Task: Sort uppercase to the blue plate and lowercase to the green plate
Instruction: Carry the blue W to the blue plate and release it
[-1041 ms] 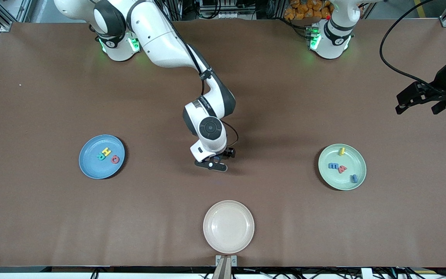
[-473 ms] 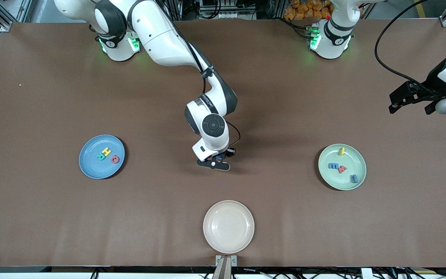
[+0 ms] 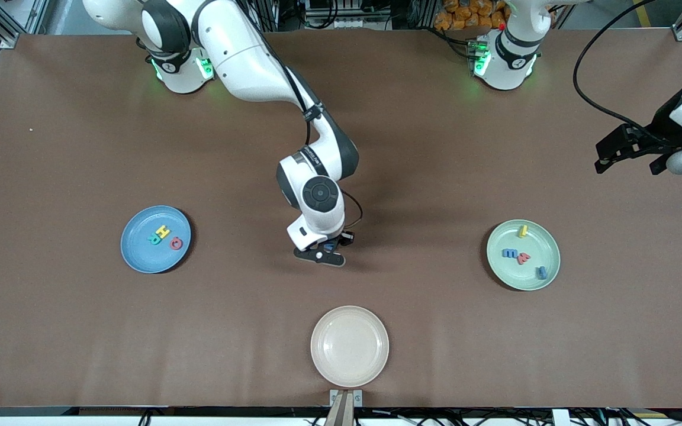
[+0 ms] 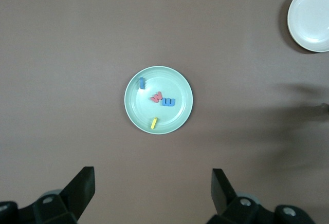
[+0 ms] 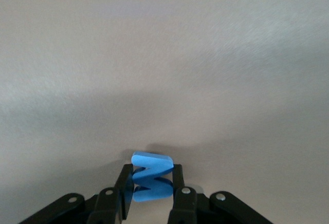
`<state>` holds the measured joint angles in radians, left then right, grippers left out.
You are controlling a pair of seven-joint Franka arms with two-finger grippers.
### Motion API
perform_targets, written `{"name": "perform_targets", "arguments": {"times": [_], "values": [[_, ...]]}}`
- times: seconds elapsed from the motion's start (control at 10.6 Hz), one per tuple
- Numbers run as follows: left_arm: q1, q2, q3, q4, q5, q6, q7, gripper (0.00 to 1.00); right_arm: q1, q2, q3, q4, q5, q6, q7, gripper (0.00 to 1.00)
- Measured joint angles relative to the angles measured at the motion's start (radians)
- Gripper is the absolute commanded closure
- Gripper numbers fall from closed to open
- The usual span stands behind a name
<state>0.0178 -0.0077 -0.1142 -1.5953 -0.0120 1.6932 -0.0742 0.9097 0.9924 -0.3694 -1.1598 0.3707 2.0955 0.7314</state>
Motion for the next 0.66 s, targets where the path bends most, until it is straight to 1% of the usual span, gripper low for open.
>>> {"name": "perform_targets", "arguments": {"times": [0.09,0.19,0.28,0.38,0.57,0.66], "values": [[-0.001,0.0,0.0,0.0,0.0,0.0,-0.002,0.0,-0.045,-0.029,0.036,-0.007,0.0,-0.017,-0.025,1.0],[-0.002,0.0,0.0,0.0,0.0,-0.001,-0.002,0.0,-0.112,-0.062,0.092,-0.024,-0.004,-0.03,-0.067,1.0],[-0.002,0.001,0.001,0.0,0.0,-0.001,-0.002,0.0,-0.174,-0.088,0.133,-0.043,-0.025,-0.042,-0.104,1.0],[-0.002,0.001,0.003,0.0,0.0,-0.001,-0.003,0.0,-0.221,-0.108,0.163,-0.062,-0.067,-0.062,-0.132,1.0],[0.0,0.005,0.009,0.0,0.0,-0.001,-0.003,0.0,-0.289,-0.149,0.218,-0.096,-0.121,-0.089,-0.181,1.0],[0.0,0.008,0.011,0.0,0.0,-0.002,-0.003,0.0,-0.325,-0.189,0.244,-0.138,-0.148,-0.095,-0.224,1.0]]}}
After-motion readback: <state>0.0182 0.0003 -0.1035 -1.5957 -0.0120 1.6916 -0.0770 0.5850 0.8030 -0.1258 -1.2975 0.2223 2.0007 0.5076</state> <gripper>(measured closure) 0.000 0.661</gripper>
